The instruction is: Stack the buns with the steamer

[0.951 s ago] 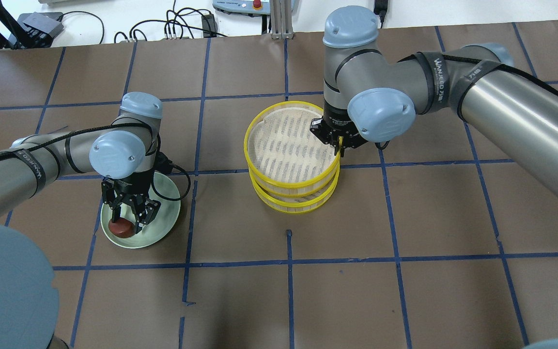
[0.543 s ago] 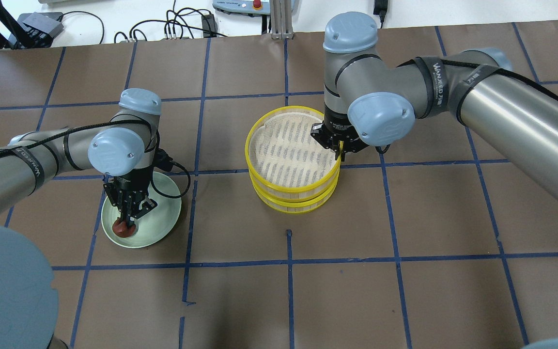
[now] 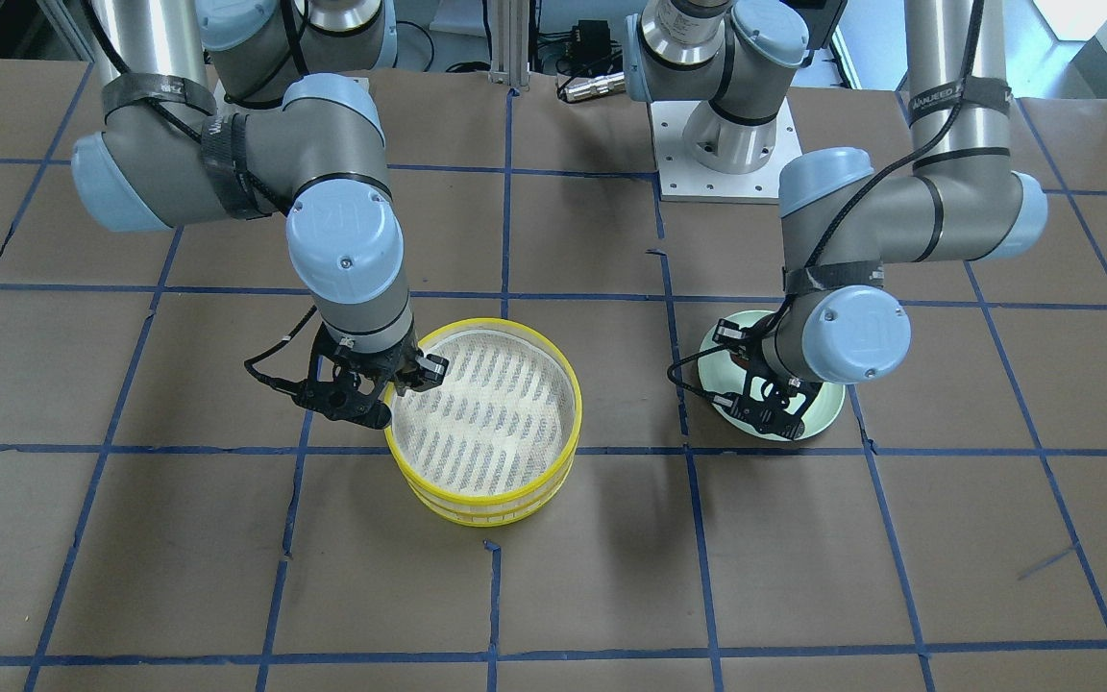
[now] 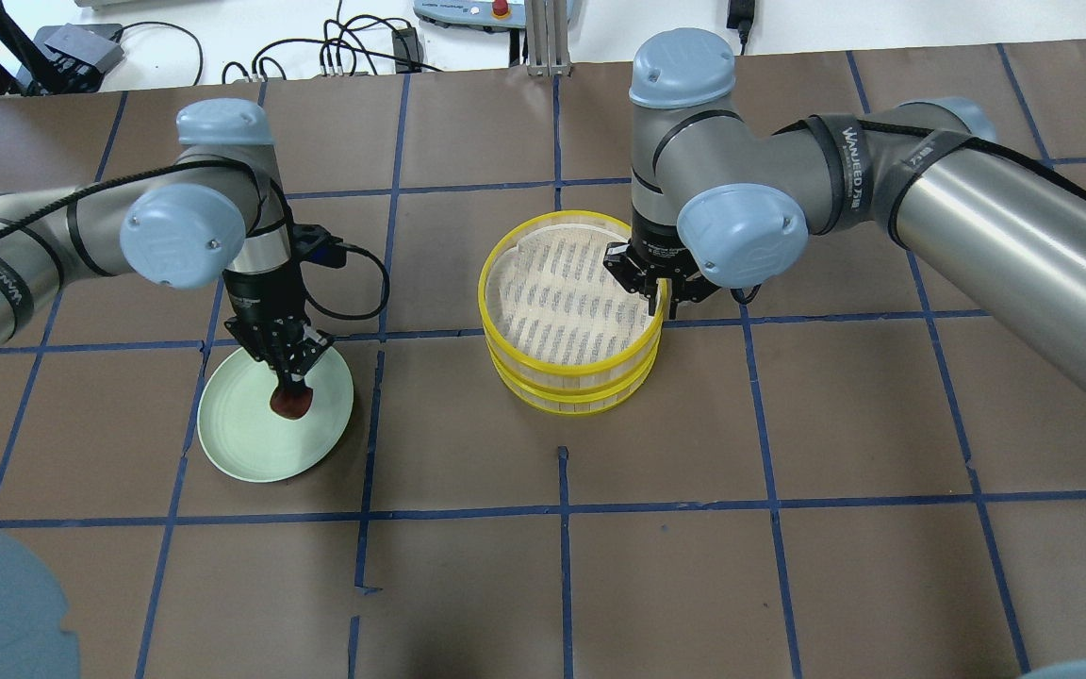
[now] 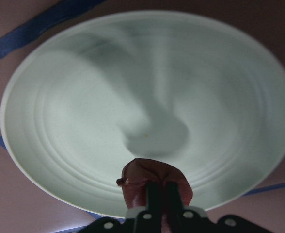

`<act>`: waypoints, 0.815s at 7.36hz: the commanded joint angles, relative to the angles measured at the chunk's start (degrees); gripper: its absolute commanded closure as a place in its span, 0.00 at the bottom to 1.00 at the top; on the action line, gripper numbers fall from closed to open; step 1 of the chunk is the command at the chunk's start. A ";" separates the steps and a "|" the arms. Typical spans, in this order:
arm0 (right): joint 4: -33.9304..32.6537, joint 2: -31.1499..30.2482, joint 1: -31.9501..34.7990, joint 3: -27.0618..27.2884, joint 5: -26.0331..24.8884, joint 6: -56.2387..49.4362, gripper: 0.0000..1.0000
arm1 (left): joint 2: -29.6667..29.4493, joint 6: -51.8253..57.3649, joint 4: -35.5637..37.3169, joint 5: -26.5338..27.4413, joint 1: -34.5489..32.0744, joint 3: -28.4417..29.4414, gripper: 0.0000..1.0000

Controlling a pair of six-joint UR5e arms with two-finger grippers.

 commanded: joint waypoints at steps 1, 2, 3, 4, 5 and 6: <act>0.07 -0.57 0.07 0.05 0.04 -0.30 0.00 | 1.44 -12.67 -2.62 -25.16 0.57 1.23 0.98; 0.33 -1.10 -1.24 -0.65 0.04 -1.00 0.00 | 0.75 -21.36 -2.55 -32.86 0.66 1.67 0.93; 3.29 -2.84 -4.12 -2.74 -0.04 -5.45 0.00 | 0.65 -29.54 -2.46 -39.03 0.66 2.28 0.93; 8.28 -5.47 -8.76 -4.59 0.13 -11.58 0.00 | 0.65 -32.15 -3.07 -43.44 0.66 3.68 0.93; 10.85 -7.76 -13.25 -5.57 0.39 -17.30 0.00 | 0.83 -34.87 -4.29 -44.01 0.57 4.91 0.91; 12.71 -9.09 -17.12 -6.01 0.31 -24.15 0.00 | 0.92 -35.25 -4.65 -44.19 0.48 5.36 0.91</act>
